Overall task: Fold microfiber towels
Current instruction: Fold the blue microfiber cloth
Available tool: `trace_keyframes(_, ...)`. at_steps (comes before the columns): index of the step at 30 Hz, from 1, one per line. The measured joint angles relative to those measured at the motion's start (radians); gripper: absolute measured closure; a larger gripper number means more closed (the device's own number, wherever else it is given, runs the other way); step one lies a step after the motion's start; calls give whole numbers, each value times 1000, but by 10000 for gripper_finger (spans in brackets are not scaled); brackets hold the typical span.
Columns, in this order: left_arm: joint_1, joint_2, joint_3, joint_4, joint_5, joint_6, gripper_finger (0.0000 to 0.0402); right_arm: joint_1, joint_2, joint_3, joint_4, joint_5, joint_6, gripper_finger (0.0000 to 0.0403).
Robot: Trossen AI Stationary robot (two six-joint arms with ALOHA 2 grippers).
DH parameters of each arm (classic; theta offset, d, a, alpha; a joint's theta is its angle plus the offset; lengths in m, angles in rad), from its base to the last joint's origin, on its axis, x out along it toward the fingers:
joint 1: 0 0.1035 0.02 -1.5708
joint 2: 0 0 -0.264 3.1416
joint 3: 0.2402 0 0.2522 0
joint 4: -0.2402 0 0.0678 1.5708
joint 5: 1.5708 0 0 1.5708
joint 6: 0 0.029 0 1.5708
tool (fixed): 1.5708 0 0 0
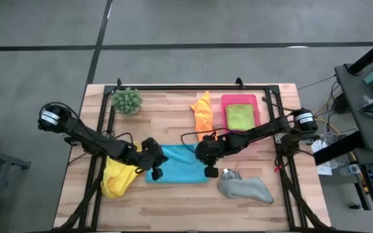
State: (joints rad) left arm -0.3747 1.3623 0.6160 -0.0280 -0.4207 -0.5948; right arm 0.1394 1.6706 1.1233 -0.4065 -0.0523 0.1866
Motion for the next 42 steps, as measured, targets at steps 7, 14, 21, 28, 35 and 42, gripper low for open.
trace_keyframes(7, -17, 104, 9, -5, 11, -2, 396, 0, -60, -30, -63, -31, 384, 392)
trace_keyframes(14, -18, 165, 10, -14, 30, -2, 396, 0, -102, -122, -29, -60, 645, 333)
trace_keyframes(21, -19, 195, 8, -36, 76, -4, 396, 0, -103, -268, 193, -53, 849, 222)
trace_keyframes(28, -20, 199, 8, -37, 76, -2, 396, 0, -98, -383, 433, -9, 965, 138)
trace_keyframes(35, -20, 199, 8, -37, 76, -1, 396, 1, -83, -396, 492, 30, 969, 109)
trace_keyframes(42, -20, 199, 8, -34, 75, -2, 396, 11, 10, -388, 661, 41, 966, 115)
